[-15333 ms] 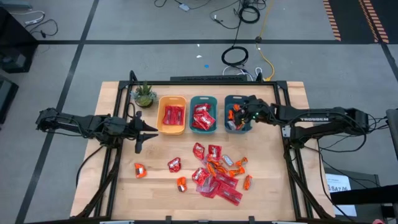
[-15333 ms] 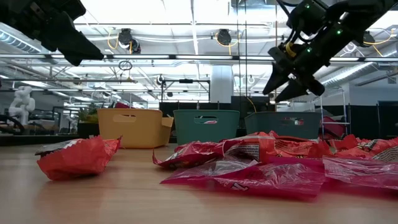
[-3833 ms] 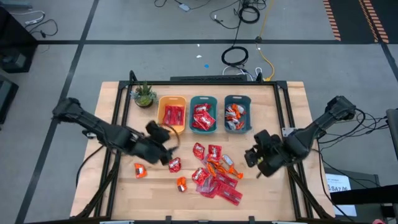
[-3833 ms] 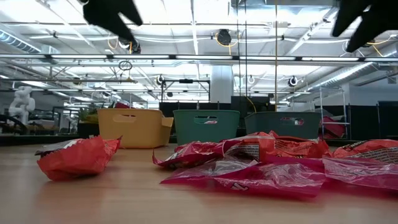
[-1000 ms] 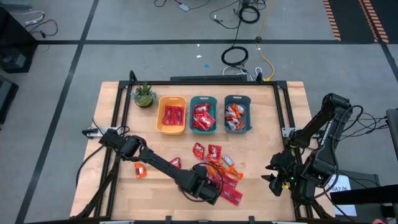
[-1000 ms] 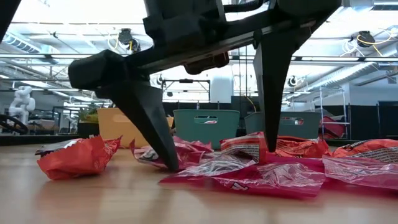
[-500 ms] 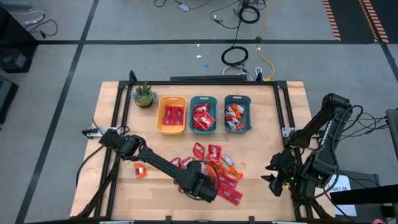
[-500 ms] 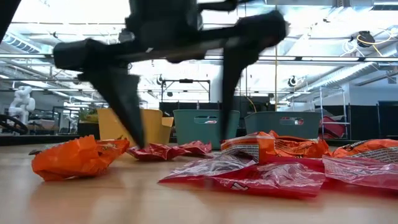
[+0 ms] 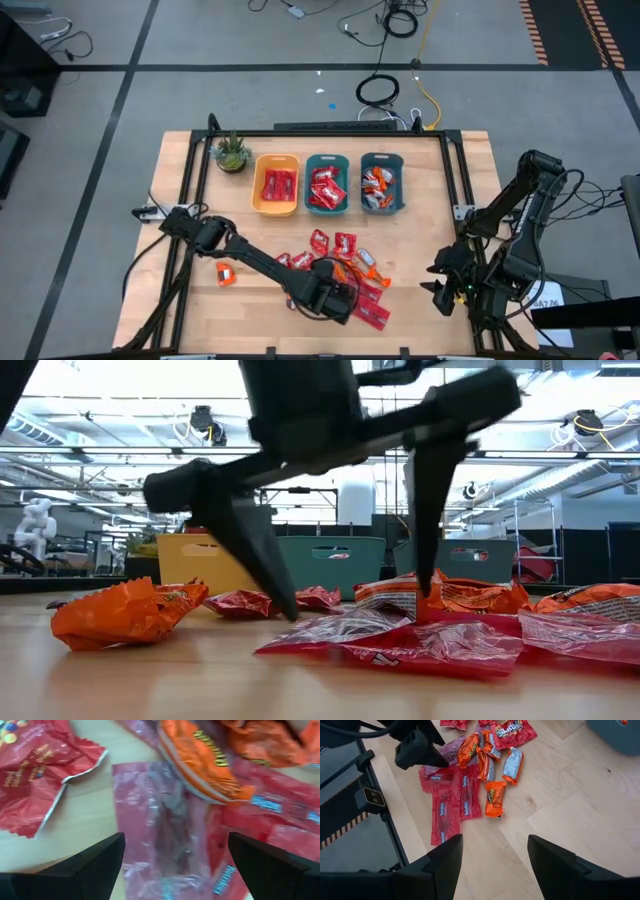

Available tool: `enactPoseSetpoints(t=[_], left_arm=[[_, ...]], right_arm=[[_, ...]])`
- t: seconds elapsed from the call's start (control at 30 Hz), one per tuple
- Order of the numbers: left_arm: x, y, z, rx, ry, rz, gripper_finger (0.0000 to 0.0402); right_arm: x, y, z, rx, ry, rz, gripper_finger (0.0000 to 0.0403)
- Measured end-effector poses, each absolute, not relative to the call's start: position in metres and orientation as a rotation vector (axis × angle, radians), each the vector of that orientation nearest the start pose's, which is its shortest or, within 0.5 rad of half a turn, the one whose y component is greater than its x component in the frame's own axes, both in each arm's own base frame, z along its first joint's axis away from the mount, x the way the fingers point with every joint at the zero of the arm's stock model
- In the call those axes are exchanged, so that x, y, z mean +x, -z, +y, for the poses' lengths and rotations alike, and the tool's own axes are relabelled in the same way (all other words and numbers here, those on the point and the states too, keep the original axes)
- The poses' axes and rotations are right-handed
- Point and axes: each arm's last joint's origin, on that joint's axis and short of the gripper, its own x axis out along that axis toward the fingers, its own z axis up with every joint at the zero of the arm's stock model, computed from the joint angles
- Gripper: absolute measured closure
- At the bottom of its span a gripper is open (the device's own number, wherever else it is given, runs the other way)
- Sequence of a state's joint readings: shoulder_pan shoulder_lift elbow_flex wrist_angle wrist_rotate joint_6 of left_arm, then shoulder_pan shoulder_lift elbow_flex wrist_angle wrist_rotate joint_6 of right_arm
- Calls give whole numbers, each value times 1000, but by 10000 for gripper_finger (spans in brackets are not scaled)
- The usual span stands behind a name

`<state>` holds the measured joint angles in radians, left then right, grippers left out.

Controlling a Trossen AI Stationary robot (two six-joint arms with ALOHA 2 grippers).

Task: Sort candy
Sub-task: Put the red candy into the top left yellow bin

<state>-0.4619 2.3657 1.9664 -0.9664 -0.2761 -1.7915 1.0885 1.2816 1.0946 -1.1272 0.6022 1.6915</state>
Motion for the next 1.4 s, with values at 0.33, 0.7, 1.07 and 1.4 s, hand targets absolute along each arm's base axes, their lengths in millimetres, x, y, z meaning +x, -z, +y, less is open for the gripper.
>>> enactPoseSetpoints(t=[0.33,0.7,1.07,1.4], left_arm=[[426,-142,-202,-1038,-955,984,38],[426,-141,-202,-1021,-962,966,38],[424,-139,-201,-985,-933,1032,103],[422,-138,-197,-969,-947,1104,256]], right_arm=[[116,-281,187,567,370,867,188],[116,-281,187,562,370,869,188],[116,-281,187,567,370,867,188],[117,-282,187,566,372,851,188]])
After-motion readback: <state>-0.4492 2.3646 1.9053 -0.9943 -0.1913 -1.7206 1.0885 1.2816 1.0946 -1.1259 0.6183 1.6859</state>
